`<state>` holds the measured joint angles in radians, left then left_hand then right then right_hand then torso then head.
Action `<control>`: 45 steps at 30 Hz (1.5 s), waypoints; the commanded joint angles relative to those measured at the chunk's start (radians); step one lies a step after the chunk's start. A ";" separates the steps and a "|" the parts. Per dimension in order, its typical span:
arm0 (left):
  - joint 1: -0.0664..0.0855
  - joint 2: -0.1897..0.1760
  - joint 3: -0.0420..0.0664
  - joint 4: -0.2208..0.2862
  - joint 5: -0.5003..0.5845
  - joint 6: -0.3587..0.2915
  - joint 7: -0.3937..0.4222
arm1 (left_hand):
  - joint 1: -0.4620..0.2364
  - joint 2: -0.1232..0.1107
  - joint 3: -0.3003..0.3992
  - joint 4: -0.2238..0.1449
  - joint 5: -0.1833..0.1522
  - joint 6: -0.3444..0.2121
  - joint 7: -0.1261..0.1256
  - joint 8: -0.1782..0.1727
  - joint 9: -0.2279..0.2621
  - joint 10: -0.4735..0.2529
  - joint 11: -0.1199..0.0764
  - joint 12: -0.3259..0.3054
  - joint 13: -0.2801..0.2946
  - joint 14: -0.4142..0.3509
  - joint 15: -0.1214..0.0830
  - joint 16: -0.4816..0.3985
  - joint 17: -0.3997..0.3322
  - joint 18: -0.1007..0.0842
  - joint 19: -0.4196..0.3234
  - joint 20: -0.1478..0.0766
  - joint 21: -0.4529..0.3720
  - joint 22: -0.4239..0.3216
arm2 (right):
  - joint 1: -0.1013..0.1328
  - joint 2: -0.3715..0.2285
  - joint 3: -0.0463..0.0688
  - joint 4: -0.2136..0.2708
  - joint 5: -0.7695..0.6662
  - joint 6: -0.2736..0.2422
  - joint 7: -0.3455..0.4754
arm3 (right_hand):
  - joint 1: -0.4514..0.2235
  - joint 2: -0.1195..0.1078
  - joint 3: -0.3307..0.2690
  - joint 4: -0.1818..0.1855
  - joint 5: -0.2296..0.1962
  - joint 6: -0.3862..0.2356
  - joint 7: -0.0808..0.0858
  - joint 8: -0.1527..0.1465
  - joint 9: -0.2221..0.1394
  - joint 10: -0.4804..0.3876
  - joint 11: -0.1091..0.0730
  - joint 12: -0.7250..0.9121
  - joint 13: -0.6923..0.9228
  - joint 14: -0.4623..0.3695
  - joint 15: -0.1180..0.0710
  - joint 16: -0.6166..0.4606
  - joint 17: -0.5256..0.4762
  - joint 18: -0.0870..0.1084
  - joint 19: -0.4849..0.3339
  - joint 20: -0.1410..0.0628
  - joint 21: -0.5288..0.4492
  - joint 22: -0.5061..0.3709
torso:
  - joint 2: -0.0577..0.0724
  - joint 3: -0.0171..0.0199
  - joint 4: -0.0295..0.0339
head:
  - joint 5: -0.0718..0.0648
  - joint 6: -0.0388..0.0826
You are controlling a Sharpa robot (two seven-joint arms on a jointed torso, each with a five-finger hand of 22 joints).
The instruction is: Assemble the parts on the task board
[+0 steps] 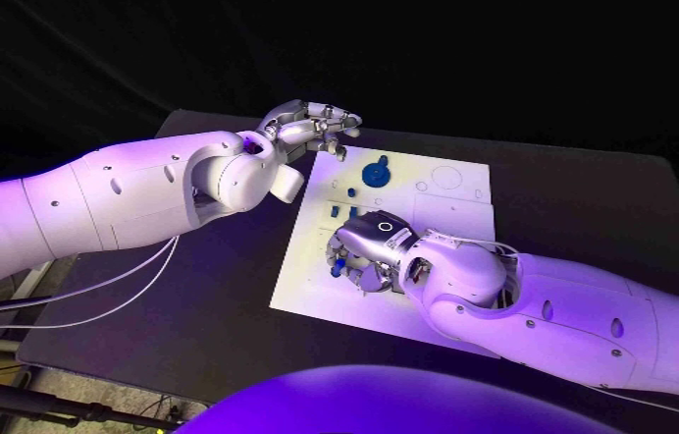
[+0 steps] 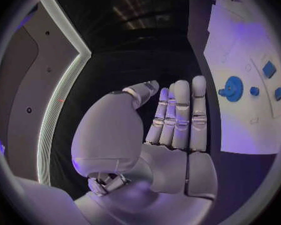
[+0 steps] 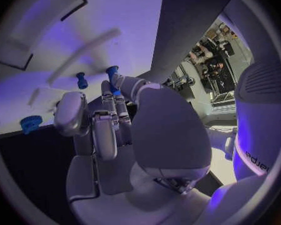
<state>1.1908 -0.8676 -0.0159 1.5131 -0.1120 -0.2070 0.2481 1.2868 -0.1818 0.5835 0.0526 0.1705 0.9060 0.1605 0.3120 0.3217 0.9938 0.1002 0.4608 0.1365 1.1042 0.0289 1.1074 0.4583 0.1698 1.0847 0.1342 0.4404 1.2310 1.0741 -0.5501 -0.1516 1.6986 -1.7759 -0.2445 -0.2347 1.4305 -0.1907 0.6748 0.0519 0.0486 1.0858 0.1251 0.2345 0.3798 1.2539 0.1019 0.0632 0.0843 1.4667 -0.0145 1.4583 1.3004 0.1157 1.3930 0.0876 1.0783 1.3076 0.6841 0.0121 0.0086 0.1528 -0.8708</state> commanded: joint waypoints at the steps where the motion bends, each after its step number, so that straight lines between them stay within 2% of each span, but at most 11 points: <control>1: 0.001 0.001 0.001 0.004 0.003 0.010 0.003 | -0.001 0.010 -0.003 0.002 -0.001 -0.007 -0.002 0.007 0.002 -0.006 -0.001 0.003 -0.001 -0.002 0.000 -0.005 -0.001 0.011 0.010 0.000 -0.003 -0.001 | -0.001 0.006 -0.002 -0.002 -0.020 0.026 -0.007 | -0.016 0.008 0.006 -0.008 0.003 -0.001 0.003 0.004 0.003 0.045 -0.042 0.000 0.000 0.049 -0.004 0.000 -0.001 -0.011 -0.004 -0.006 -0.006 0.005 | 0.000 -0.0009 0.0006 | 0.000 -0.002; 5: 0.001 0.001 0.001 0.004 0.003 0.008 0.004 | 0.000 0.009 -0.003 0.002 -0.001 -0.008 -0.001 0.006 0.002 -0.006 -0.001 0.003 -0.001 -0.002 0.000 -0.004 -0.001 0.011 0.010 0.000 -0.004 -0.001 | -0.002 0.012 -0.005 -0.007 -0.021 0.022 -0.007 | -0.057 -0.009 0.002 -0.017 0.011 -0.022 0.008 -0.003 0.004 0.017 -0.034 -0.002 -0.004 0.049 0.003 0.000 -0.002 -0.011 -0.007 0.000 -0.013 0.004 | -0.001 -0.0013 -0.0004 | 0.000 -0.002; 10: 0.001 0.000 0.001 0.005 0.003 0.008 0.003 | 0.000 0.009 -0.003 0.002 -0.001 -0.009 -0.001 0.006 0.002 -0.007 -0.001 0.003 -0.001 -0.002 0.000 -0.004 -0.001 0.011 0.010 0.000 -0.004 -0.001 | -0.003 0.012 -0.007 -0.011 -0.025 -0.006 -0.012 | -0.122 -0.051 -0.022 -0.016 0.013 -0.059 0.021 -0.022 -0.001 -0.059 -0.014 -0.002 -0.016 0.045 0.020 -0.004 -0.012 -0.005 -0.021 0.014 -0.052 -0.014 | -0.001 -0.0005 -0.0011 | -0.001 -0.002; 13: 0.001 -0.001 0.001 0.005 0.003 0.008 0.003 | 0.000 0.009 -0.003 0.002 -0.001 -0.009 -0.001 0.006 0.002 -0.007 -0.001 0.003 -0.001 -0.002 0.000 -0.004 -0.001 0.011 0.010 0.000 -0.004 -0.001 | -0.003 0.008 -0.008 -0.010 -0.026 -0.029 -0.013 | -0.146 -0.069 -0.041 -0.017 0.013 -0.075 0.029 -0.031 -0.004 -0.098 -0.005 -0.001 -0.018 0.042 0.028 -0.008 -0.020 0.000 -0.030 0.022 -0.077 -0.026 | -0.001 -0.0003 -0.0015 | 0.000 -0.002; 18: 0.001 -0.001 0.001 0.004 0.003 0.009 0.003 | 0.000 0.009 -0.003 0.002 -0.001 -0.009 -0.001 0.006 0.002 -0.007 -0.001 0.003 -0.001 -0.002 0.000 -0.004 -0.001 0.011 0.010 0.000 -0.004 -0.001 | -0.004 -0.004 -0.008 -0.002 -0.027 -0.068 -0.011 | -0.154 -0.073 -0.085 -0.025 0.016 -0.093 0.041 -0.045 -0.012 -0.165 0.007 0.003 -0.017 0.034 0.038 -0.019 -0.043 0.009 -0.047 0.032 -0.128 -0.052 | -0.001 0.0004 -0.0018 | -0.001 -0.002; 25: 0.001 -0.001 0.001 0.003 0.003 0.009 0.004 | 0.000 0.009 -0.004 0.002 -0.001 -0.010 -0.001 0.006 0.001 -0.007 0.000 0.003 -0.001 -0.002 0.000 -0.004 -0.002 0.011 0.011 0.000 -0.005 -0.002 | -0.004 -0.027 -0.008 0.024 -0.024 -0.114 -0.008 | -0.153 -0.069 -0.121 -0.028 0.028 -0.096 0.043 -0.050 -0.018 -0.182 0.010 0.010 -0.016 0.032 0.040 -0.023 -0.051 0.011 -0.050 0.036 -0.144 -0.060 | -0.002 0.0013 -0.0016 | -0.005 0.002; 30: 0.001 0.000 0.000 0.000 0.003 0.009 0.004 | 0.000 0.009 -0.004 0.002 -0.001 -0.010 -0.001 0.006 0.001 -0.007 0.000 0.003 -0.001 -0.002 0.000 -0.004 -0.002 0.011 0.011 0.000 -0.005 -0.002 | 0.000 -0.060 -0.005 0.060 -0.019 -0.155 -0.004 | -0.152 -0.064 -0.148 -0.027 0.040 -0.096 0.044 -0.053 -0.023 -0.188 0.010 0.016 -0.014 0.031 0.040 -0.025 -0.054 0.012 -0.049 0.037 -0.148 -0.062 | -0.003 0.0011 -0.0034 | -0.012 0.008; 33: 0.000 0.001 0.000 -0.001 0.003 0.010 0.004 | -0.001 0.010 -0.004 0.004 -0.002 -0.011 0.000 0.006 0.001 -0.007 0.000 0.003 -0.001 -0.002 0.000 -0.004 -0.002 0.011 0.011 0.000 -0.006 -0.002 | 0.009 -0.095 0.001 0.093 -0.003 -0.183 0.000 | -0.152 -0.061 -0.161 -0.025 0.042 -0.098 0.044 -0.055 -0.026 -0.188 0.010 0.020 -0.014 0.030 0.040 -0.027 -0.057 0.011 -0.048 0.037 -0.148 -0.063 | -0.004 0.0009 -0.0036 | -0.016 0.012; 38: 0.000 0.001 -0.002 -0.003 0.003 0.011 0.003 | -0.001 0.010 -0.004 0.004 -0.002 -0.011 0.000 0.006 0.001 -0.007 0.000 0.003 -0.001 -0.002 0.000 -0.004 -0.002 0.011 0.011 0.000 -0.006 -0.002 | 0.044 -0.182 0.009 0.144 0.079 -0.207 0.000 | -0.153 -0.055 -0.186 -0.016 0.036 -0.099 0.043 -0.060 -0.032 -0.174 0.007 0.034 -0.010 0.030 0.038 -0.028 -0.060 0.010 -0.042 0.036 -0.140 -0.059 | -0.005 -0.0002 -0.0053 | -0.041 0.024; 41: 0.000 -0.001 -0.005 -0.003 0.003 0.012 0.002 | -0.001 0.010 -0.004 0.004 -0.002 -0.011 0.000 0.006 0.001 -0.007 0.000 0.003 -0.001 -0.002 0.000 -0.004 -0.002 0.011 0.011 0.000 -0.006 -0.002 | 0.075 -0.259 0.011 0.171 0.192 -0.202 -0.010 | -0.158 -0.052 -0.203 -0.005 0.029 -0.097 0.038 -0.063 -0.037 -0.137 0.000 0.054 -0.003 0.034 0.033 -0.023 -0.050 0.008 -0.034 0.032 -0.128 -0.053 | -0.009 -0.0013 -0.0079 | -0.066 0.029; 45: 0.000 -0.004 -0.010 -0.004 0.003 0.011 0.001 | -0.001 0.010 -0.004 0.004 -0.002 -0.011 0.000 0.006 0.001 -0.007 0.000 0.003 -0.001 -0.002 0.000 -0.004 -0.002 0.011 0.011 0.000 -0.006 -0.002 | 0.109 -0.373 0.012 0.197 0.333 -0.177 -0.042 | -0.182 -0.062 -0.224 0.024 0.029 -0.094 0.023 -0.064 -0.039 -0.032 -0.024 0.093 0.021 0.046 0.014 -0.005 -0.015 -0.002 -0.008 0.017 -0.072 -0.022 | -0.014 -0.0031 -0.0160 | -0.090 0.036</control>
<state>1.1904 -0.8723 -0.0260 1.5083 -0.1120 -0.2070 0.2459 1.2868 -0.1818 0.5835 0.0526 0.1705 0.8989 0.1606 0.3120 0.3217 0.9938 0.1002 0.4608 0.1368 1.1042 0.0289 1.1074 0.4576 0.1697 1.0920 0.1341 0.4404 1.2303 1.1810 -0.9112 -0.1389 1.8873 -1.6020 -0.4229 -0.2463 1.2576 -0.2503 0.4526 0.0703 0.0795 0.9913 0.1519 0.1756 0.3412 1.2112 0.0817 0.1533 0.1030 1.4655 0.0044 1.4507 1.2820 0.1157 1.3796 0.1048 1.0012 1.2823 0.6749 0.0109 -0.0012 0.0805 -0.8401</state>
